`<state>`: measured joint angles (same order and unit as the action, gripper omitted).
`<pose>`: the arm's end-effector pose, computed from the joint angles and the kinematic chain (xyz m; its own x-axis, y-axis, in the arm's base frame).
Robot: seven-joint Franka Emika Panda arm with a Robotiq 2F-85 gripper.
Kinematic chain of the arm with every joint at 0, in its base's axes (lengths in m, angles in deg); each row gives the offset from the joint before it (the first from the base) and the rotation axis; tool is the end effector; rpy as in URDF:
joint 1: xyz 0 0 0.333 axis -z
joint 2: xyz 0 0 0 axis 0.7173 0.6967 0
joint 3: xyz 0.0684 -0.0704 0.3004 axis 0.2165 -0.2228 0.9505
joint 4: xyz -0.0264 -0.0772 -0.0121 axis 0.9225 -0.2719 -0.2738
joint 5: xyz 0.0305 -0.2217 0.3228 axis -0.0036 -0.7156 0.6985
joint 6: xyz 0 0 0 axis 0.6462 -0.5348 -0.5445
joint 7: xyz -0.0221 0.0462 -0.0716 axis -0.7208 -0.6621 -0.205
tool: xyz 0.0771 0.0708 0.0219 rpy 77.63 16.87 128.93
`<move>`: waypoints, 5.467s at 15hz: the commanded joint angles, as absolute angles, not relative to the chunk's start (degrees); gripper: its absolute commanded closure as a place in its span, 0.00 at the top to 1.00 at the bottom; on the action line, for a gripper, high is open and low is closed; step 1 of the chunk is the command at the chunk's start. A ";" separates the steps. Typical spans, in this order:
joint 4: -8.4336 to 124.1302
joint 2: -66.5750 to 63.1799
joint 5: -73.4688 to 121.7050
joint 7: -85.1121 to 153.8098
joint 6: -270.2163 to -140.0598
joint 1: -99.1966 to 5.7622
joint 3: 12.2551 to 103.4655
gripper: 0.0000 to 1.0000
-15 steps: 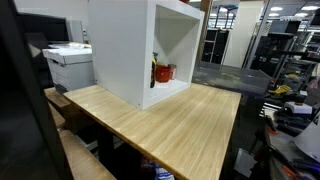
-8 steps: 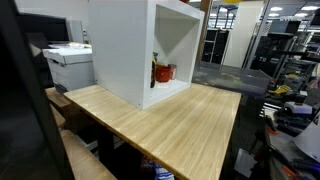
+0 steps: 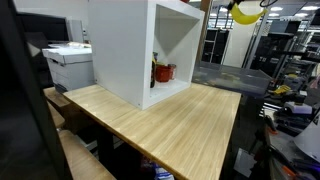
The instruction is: Put the banana in the grey container
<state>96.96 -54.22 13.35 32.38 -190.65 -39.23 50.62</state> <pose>0.3710 -0.1501 0.6163 0.8632 -0.2852 0.4165 -0.3455 -0.9354 0.0755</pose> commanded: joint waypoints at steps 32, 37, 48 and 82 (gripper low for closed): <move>70.69 -2.45 30.92 28.28 -195.09 -27.00 43.12 0.11; 68.42 -0.28 32.53 26.83 -193.32 -26.00 43.00 0.60; 69.07 -9.41 29.31 28.25 -190.58 -27.59 43.20 1.00; 112.04 -56.82 22.81 47.74 -178.59 -43.05 54.79 1.00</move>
